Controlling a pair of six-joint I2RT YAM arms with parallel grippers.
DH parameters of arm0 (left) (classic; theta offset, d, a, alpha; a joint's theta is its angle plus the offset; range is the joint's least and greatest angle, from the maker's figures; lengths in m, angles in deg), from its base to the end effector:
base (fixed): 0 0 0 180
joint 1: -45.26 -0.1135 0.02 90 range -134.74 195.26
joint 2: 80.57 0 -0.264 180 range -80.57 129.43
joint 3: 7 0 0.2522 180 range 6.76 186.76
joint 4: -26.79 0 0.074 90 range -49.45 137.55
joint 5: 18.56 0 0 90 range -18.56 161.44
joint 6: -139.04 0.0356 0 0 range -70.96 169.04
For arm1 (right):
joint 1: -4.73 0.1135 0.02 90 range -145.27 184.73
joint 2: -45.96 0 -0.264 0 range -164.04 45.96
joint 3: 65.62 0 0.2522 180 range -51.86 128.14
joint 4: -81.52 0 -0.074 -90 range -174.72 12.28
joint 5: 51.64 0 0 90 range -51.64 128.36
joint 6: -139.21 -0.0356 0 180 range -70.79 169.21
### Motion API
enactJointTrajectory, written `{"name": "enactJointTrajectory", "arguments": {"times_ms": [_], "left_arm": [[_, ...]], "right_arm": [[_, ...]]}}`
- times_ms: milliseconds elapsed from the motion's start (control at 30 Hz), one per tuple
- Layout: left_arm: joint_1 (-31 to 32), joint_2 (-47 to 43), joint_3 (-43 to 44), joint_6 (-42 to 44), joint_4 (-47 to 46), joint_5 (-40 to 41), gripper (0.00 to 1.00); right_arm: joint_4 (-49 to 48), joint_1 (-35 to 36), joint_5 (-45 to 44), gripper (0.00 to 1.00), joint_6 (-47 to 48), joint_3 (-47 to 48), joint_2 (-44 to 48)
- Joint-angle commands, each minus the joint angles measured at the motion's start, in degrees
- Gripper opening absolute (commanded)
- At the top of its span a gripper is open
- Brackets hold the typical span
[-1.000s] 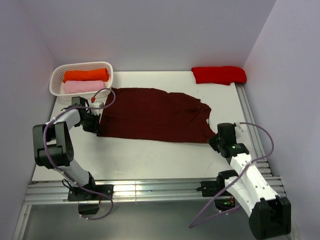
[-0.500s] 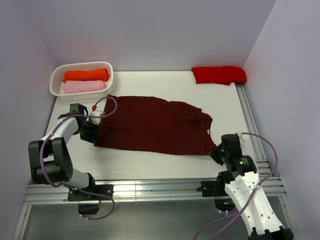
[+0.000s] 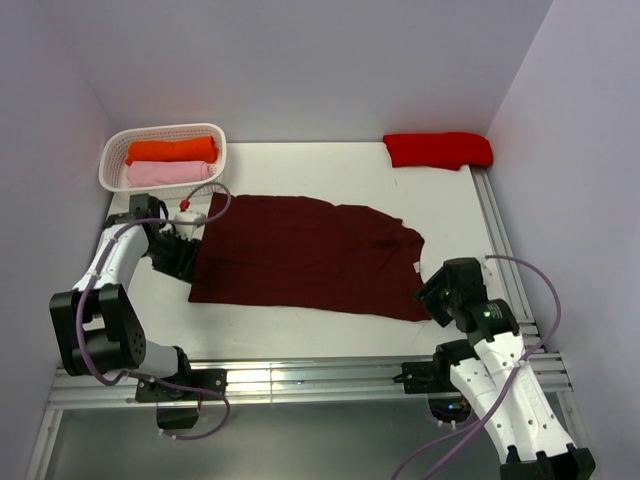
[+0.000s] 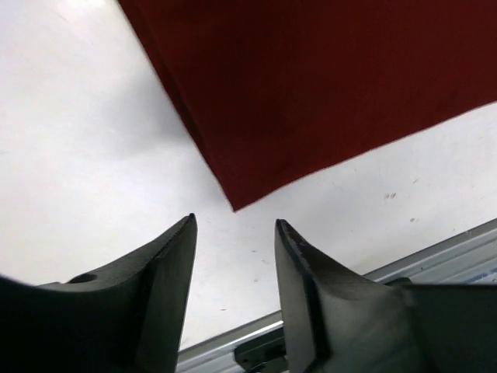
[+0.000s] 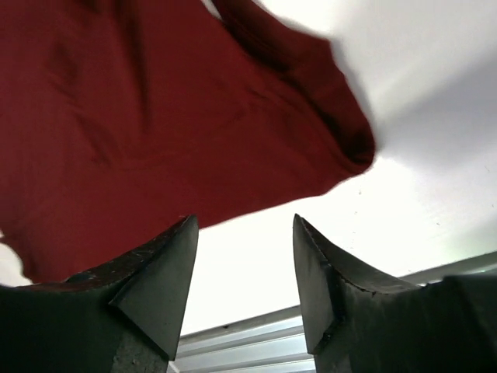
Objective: Roll the t-shirts
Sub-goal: Fold the tshirt
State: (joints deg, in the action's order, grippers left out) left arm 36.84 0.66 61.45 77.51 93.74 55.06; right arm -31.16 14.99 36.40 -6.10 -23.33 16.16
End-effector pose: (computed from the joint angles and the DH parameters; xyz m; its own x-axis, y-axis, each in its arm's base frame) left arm 0.2438 0.0259 0.2122 -0.8989 0.3293 -0.2890 0.3842 0.9095 -0.1589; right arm 0.0989 0.0167 0.2097 -0.5882 0.7286 -0.3508 0.5711 0.6814 0.4577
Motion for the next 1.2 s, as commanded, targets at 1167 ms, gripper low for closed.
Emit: {"name": "enactJointTrajectory", "arguments": {"times_ms": [1167], "left_arm": [[16.2, 36.8, 35.8, 4.8, -32.0, 9.5, 0.56]], "right_arm": [[-32.3, -7.4, 1.0, 0.53, 22.3, 43.8, -66.7]]}}
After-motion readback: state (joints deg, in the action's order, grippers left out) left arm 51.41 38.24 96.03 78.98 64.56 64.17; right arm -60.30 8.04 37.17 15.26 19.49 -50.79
